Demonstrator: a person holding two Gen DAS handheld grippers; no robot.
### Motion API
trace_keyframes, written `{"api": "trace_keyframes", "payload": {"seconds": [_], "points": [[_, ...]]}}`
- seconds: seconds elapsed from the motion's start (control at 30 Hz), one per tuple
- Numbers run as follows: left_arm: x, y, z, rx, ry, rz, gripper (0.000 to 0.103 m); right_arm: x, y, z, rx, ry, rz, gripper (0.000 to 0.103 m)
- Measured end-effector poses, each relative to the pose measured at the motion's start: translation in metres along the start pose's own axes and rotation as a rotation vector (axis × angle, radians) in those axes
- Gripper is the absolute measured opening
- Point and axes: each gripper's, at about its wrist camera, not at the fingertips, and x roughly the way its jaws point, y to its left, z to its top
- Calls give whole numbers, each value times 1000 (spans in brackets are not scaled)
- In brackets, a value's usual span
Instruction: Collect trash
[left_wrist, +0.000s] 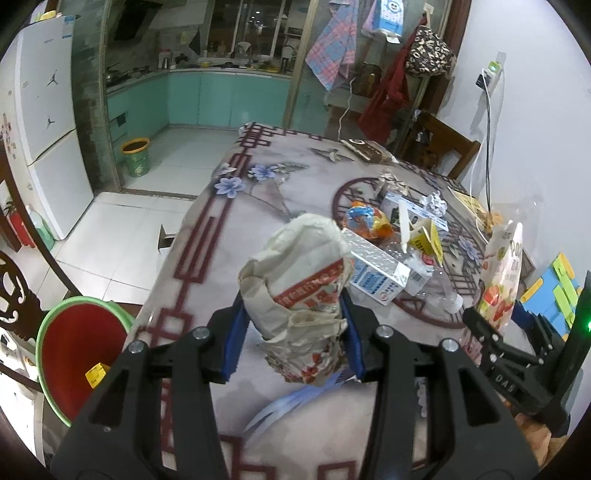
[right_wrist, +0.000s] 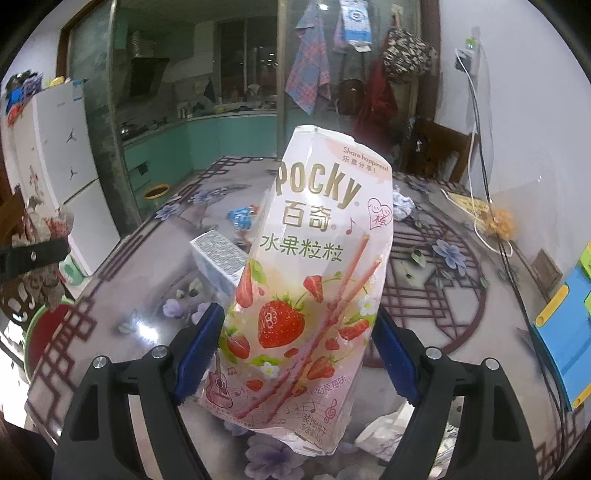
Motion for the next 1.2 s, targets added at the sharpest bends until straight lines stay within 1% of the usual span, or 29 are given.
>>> {"api": "trace_keyframes", "payload": {"seconds": [0.2,0.37,0.47,0.7,0.9,1.0,1.13,1.2], "points": [[-8,22,-1,-43,-3,1,43,-1,23,-8,4,14,25,78],[-12,41,-5,-72,15,7,44,-2,43,-10,-19,20,29,78],[-14,51,-7,-88,19,9,44,-4,54,-10,-21,21,46,78],[-25,82,-15,-126,1,51,44,-7,84,-2,-51,15,92,78],[-34,114,-20,-165,-6,106,44,-3,114,7,-56,22,160,78],[-39,135,-23,-195,-13,158,44,-2,136,12,-56,28,216,78],[-47,163,-26,-267,-24,186,44,0,164,16,-68,34,282,78],[-51,178,-29,-296,-29,216,44,1,180,16,-79,37,314,78]]}}
